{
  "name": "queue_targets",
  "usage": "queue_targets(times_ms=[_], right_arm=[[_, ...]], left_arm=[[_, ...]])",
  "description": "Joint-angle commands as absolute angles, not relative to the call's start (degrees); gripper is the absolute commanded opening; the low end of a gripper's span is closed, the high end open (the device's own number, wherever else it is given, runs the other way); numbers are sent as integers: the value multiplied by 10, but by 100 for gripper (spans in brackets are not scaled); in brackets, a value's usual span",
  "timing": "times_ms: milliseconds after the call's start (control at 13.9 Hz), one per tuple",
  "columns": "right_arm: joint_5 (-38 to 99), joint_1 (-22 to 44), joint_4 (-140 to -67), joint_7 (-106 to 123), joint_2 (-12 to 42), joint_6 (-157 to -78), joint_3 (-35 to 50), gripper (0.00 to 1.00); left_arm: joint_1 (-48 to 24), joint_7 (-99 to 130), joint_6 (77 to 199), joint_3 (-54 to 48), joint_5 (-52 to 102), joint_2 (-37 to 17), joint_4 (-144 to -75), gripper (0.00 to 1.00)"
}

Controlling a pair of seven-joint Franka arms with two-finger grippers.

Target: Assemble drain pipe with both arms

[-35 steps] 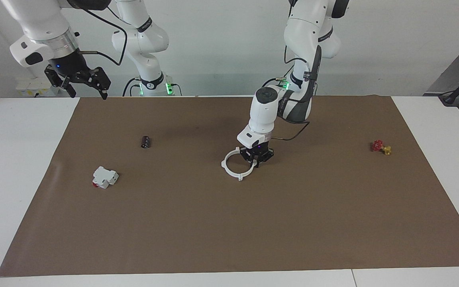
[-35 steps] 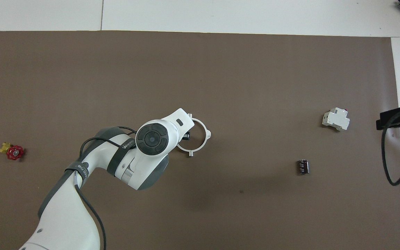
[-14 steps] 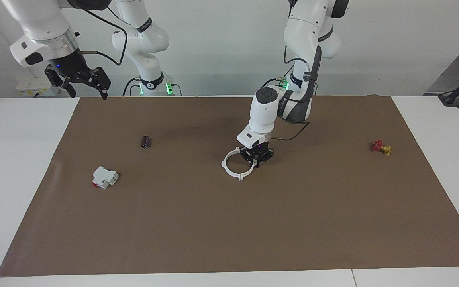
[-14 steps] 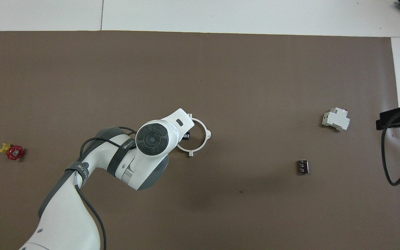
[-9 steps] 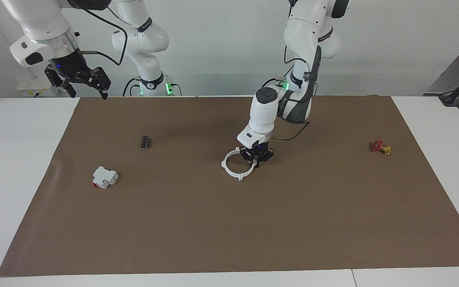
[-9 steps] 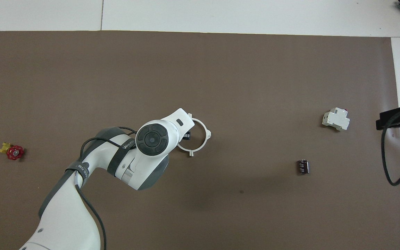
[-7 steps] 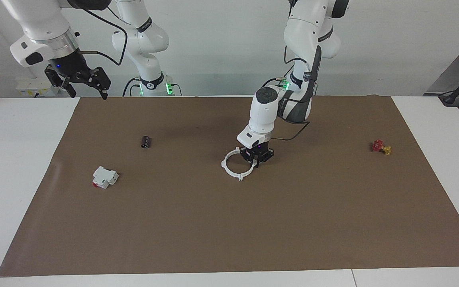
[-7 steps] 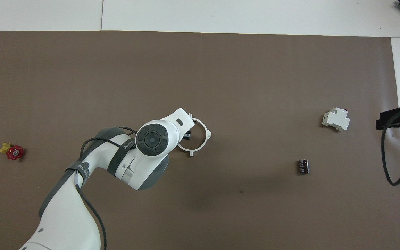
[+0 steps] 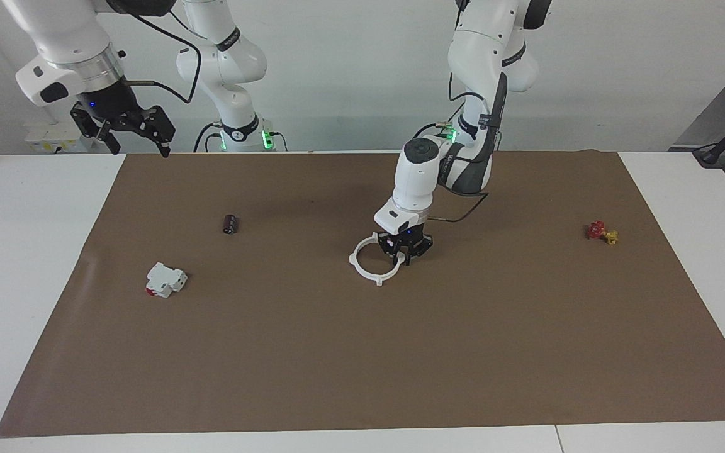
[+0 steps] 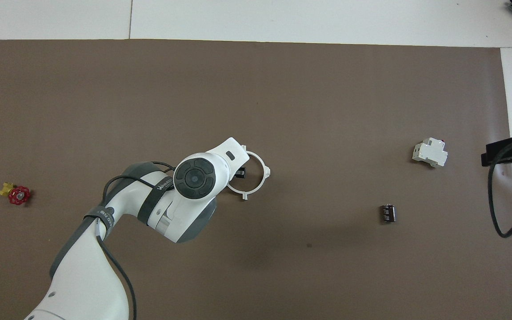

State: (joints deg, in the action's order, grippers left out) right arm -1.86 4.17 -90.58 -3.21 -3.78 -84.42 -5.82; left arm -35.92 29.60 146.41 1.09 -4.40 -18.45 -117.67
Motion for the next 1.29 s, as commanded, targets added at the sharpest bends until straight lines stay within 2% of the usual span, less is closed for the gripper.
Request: queue_targets(times_ms=[0, 143, 645, 1219], right_arm=[[-22, 41, -921, -27, -50, -857, -56, 100], [-22, 41, -921, -27, -50, -857, -56, 100], [-22, 41, -921, -27, -50, -857, -56, 100], [-22, 41, -921, -27, -50, -857, -56, 100]], left_arm=[[-365, 309, 1421, 19, -55, -170, -1166, 100], [-358, 306, 1382, 22, -55, -140, -1161, 100], [-266, 219, 1248, 21, -54, -45, -1165, 100], [-109, -3, 1137, 21, -48, 20, -1167, 100]])
